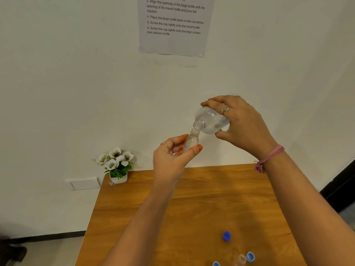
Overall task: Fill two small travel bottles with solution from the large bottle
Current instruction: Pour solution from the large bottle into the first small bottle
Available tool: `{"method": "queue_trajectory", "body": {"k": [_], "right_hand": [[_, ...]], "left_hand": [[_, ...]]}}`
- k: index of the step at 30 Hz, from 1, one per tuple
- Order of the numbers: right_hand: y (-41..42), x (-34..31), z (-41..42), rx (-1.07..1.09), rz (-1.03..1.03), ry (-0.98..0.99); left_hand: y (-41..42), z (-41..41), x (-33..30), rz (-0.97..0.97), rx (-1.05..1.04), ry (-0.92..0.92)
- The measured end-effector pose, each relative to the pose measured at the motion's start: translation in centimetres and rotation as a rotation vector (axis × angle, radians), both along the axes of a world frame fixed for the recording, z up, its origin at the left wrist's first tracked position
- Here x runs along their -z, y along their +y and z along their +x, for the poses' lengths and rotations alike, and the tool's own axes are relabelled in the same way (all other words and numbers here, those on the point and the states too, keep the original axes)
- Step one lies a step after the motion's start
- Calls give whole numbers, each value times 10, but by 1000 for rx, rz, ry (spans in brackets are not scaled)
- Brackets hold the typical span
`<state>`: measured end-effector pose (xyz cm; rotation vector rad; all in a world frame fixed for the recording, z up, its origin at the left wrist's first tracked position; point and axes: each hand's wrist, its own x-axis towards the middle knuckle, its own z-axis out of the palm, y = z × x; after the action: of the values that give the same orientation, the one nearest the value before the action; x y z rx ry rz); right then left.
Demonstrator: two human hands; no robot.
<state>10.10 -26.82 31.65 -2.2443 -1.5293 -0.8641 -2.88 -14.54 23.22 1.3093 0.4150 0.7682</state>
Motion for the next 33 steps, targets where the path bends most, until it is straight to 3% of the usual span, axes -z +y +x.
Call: {"method": "queue_trajectory", "body": {"k": [33], "right_hand": [[-11, 0, 3, 3, -4, -1]], "left_hand": [[-9, 4, 1, -1, 15, 7]]}}
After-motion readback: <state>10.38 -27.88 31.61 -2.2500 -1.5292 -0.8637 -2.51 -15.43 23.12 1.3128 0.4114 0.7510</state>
